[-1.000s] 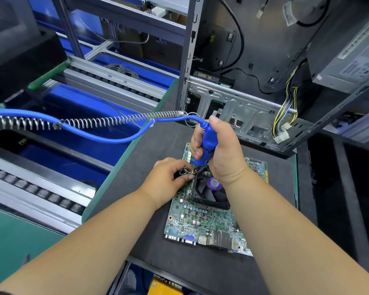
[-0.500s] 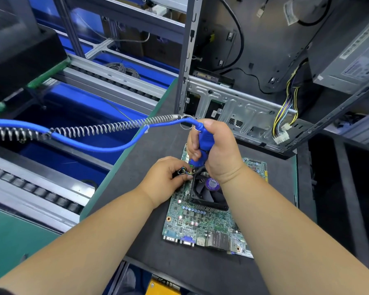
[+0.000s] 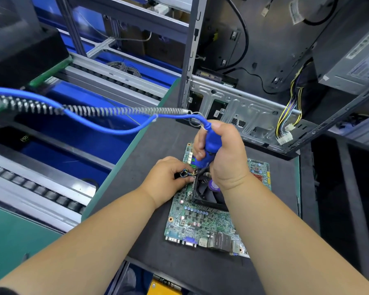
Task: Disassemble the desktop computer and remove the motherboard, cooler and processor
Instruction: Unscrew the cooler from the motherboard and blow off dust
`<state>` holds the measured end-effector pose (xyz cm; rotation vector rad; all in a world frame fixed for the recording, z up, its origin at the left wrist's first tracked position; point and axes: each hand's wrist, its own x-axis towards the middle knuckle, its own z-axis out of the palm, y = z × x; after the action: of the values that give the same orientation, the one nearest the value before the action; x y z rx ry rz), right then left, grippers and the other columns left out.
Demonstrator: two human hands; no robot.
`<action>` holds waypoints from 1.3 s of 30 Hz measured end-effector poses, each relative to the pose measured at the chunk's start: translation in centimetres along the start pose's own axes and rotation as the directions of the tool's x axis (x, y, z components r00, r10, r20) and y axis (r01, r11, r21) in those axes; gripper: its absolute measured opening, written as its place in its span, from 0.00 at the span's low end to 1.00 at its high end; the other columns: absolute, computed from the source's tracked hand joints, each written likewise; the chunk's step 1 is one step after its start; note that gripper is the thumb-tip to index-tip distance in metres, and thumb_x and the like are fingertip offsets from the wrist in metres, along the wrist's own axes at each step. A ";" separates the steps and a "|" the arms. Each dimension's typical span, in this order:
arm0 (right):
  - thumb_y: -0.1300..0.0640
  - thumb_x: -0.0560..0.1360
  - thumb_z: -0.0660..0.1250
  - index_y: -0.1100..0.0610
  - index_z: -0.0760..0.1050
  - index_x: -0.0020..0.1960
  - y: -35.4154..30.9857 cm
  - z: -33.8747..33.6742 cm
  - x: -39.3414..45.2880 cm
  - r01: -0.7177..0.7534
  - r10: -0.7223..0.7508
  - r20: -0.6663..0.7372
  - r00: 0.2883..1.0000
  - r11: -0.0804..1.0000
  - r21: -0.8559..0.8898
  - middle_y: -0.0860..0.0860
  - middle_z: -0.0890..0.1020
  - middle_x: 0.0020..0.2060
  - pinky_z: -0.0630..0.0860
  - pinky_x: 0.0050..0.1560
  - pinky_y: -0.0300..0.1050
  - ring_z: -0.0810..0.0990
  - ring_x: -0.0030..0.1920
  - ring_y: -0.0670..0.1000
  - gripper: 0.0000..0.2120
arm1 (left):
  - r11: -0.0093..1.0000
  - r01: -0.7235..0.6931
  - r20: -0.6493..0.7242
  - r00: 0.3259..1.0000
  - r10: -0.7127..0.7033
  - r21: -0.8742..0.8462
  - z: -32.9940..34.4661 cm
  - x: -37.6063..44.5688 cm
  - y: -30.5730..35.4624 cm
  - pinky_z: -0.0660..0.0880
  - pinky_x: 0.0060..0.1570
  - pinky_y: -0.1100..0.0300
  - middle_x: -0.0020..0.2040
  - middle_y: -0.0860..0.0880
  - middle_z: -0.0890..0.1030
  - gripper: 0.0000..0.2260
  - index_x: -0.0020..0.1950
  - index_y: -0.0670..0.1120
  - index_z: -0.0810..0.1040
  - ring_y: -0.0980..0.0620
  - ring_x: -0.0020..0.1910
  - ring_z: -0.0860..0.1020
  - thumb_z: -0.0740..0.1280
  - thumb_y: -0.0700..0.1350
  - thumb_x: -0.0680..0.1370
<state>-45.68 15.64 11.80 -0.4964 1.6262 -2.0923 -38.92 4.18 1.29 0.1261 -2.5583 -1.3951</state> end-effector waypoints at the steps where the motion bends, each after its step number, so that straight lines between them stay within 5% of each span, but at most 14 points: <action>1: 0.45 0.63 0.61 0.60 0.66 0.33 -0.1 0.0 0.0 -0.014 0.015 -0.032 0.999 1.000 0.028 0.53 0.69 0.22 0.60 0.29 0.46 0.65 0.24 0.52 0.18 | 1.000 -0.002 -0.013 1.000 0.002 0.001 0.1 0.0 0.0 0.73 0.52 0.51 0.40 0.45 0.80 0.08 0.48 0.44 0.85 0.46 0.46 0.76 0.77 0.41 0.70; 12: 0.38 0.65 0.62 0.59 0.69 0.30 0.2 0.4 -0.6 -0.028 0.027 -0.013 1.000 0.998 -0.048 0.51 0.71 0.22 0.64 0.26 0.38 0.66 0.23 0.50 0.23 | 0.992 -0.128 -0.059 0.990 0.129 0.019 0.2 -0.2 0.0 0.74 0.49 0.58 0.38 0.46 0.83 0.06 0.42 0.41 0.86 0.46 0.42 0.80 0.79 0.40 0.67; 26: 0.38 0.62 0.62 0.53 0.71 0.24 0.1 1.1 0.4 -0.100 0.112 0.079 0.991 0.984 -0.146 0.50 0.70 0.21 0.60 0.29 0.40 0.64 0.21 0.50 0.19 | 0.981 -0.193 -0.055 0.979 0.194 0.033 0.0 -0.1 0.0 0.69 0.51 0.71 0.37 0.48 0.83 0.05 0.40 0.41 0.86 0.53 0.42 0.78 0.79 0.39 0.67; 34: 0.41 0.61 0.62 0.60 0.66 0.32 -0.1 1.0 0.4 -0.092 0.102 0.096 0.990 0.990 -0.102 0.49 0.70 0.21 0.60 0.27 0.37 0.63 0.22 0.50 0.21 | 0.985 -0.168 -0.063 0.984 0.169 0.032 0.1 -0.1 -0.2 0.72 0.50 0.64 0.38 0.46 0.84 0.05 0.41 0.41 0.86 0.47 0.42 0.80 0.79 0.39 0.67; 39: 0.43 0.62 0.61 0.60 0.65 0.28 -0.2 0.7 0.6 -0.042 0.044 0.036 0.998 0.998 -0.043 0.53 0.67 0.20 0.59 0.27 0.43 0.63 0.22 0.51 0.19 | 0.983 -0.178 -0.064 0.981 0.181 0.049 0.2 -0.1 -0.6 0.76 0.48 0.55 0.38 0.45 0.84 0.07 0.42 0.41 0.86 0.45 0.43 0.81 0.79 0.40 0.67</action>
<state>-45.80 14.80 12.21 -0.5067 1.6489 -2.0095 -38.91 4.07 0.70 -0.0488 -2.4754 -1.2482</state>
